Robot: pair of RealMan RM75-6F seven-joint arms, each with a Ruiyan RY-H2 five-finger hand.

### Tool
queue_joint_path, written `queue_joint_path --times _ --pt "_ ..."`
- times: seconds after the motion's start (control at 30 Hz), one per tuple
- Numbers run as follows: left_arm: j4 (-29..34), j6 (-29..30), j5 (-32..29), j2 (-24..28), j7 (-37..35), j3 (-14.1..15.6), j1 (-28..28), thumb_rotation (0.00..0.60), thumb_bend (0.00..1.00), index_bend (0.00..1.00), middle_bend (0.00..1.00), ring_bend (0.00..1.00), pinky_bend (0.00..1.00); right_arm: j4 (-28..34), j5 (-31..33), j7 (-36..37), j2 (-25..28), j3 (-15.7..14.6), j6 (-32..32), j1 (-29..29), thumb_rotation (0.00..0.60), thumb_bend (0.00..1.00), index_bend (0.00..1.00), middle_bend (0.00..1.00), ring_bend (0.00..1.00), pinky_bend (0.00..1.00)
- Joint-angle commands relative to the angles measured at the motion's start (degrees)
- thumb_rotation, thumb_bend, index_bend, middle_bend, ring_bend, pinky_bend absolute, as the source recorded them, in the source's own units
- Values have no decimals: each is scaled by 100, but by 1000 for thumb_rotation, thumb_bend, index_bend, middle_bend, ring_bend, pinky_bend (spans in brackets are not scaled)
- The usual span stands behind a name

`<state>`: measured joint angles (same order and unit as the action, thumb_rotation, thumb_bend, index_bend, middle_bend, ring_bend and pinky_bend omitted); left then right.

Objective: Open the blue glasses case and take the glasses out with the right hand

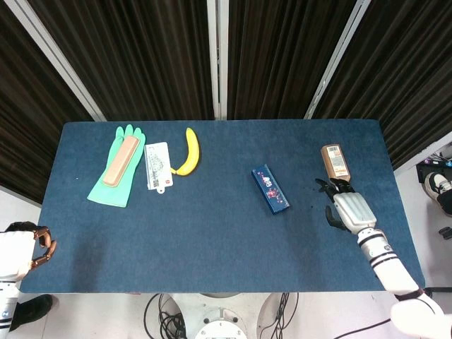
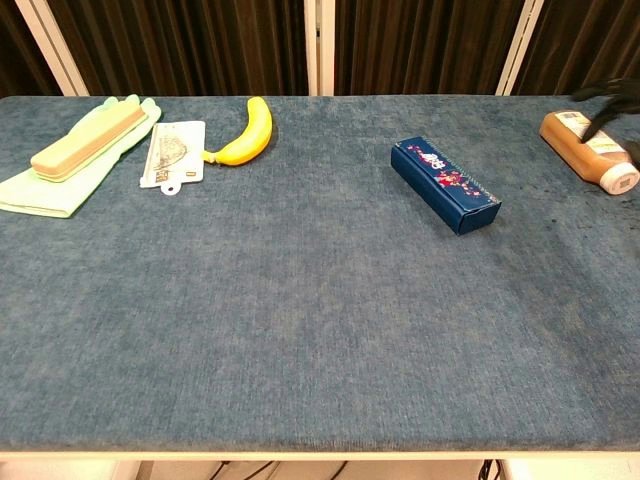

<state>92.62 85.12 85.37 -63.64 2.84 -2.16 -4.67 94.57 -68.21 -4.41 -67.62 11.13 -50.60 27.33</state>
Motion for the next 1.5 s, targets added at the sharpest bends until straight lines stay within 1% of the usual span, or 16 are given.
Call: queue_joint_path --times 0.03,0.2,0.27,0.37,0.63,0.73,0.83,0.97,1.07,1.1,1.13,1.23,1.3,1.37,1.5 --pt "-3 -3 3 4 -16 1 -1 600 373 663 665 429 367 -616 818 -266 -474 251 704 648 600 683 0 229 0 0" --pt "-8 -6 2 3 -24 0 -4 600 373 663 665 429 367 -1259 1544 -445 -927 340 1195 1210 600 707 0 229 0 0" --pt "-9 -8 0 3 -24 -1 -5 600 373 662 665 428 367 -1479 1749 -498 -1085 347 1345 1397 600 730 0 229 0 0" --pt "-10 -7 2 3 -29 0 -5 600 373 663 665 429 367 -1864 2074 -598 -1369 330 1591 1727 600 738 0 228 0 0" --pt "-13 -17 2 11 -61 2 -8 600 373 662 664 429 367 -2429 2567 -796 -1932 268 1949 2409 600 744 0 226 0 0" --pt "-12 -25 -2 15 -76 1 -10 600 373 662 665 429 367 -2418 2619 -829 -2058 254 2033 2621 600 744 0 224 0 0" --pt "-10 -32 -4 21 -96 2 -13 600 373 662 665 429 367 -2254 2604 -860 -2098 214 2101 2790 600 744 0 224 0 0" --pt "-12 -38 0 29 -124 5 -14 600 373 662 665 429 367 -1897 2516 -919 -2062 122 2070 2930 600 744 0 225 0 0" --pt "-12 -43 2 36 -147 9 -14 600 373 662 665 428 367 -1591 2384 -1007 -1967 4 1901 2948 600 739 0 226 0 0" --pt "-12 -45 4 38 -152 10 -15 600 373 662 665 429 367 -1515 2366 -1044 -1927 -40 1839 2946 600 727 0 226 0 0" --pt "-14 -46 6 41 -157 11 -16 600 373 662 665 429 367 -1438 2366 -1092 -1872 -94 1758 2945 600 688 0 226 0 0" --pt "-11 -51 9 45 -162 13 -18 600 374 662 665 429 367 -1373 2329 -1239 -1773 -186 1440 2926 600 422 0 224 0 0" --pt "-6 -51 10 47 -157 15 -18 600 373 662 665 429 367 -1375 2208 -1332 -1734 -232 1212 2892 600 284 0 220 0 0" --pt "-2 -54 6 47 -151 14 -19 600 373 661 665 429 367 -1366 2038 -1418 -1668 -290 1025 2849 600 221 0 218 0 0" --pt "0 -61 -4 43 -126 11 -23 600 373 661 665 429 367 -1358 1855 -1555 -1552 -412 979 2841 600 199 18 220 0 0"
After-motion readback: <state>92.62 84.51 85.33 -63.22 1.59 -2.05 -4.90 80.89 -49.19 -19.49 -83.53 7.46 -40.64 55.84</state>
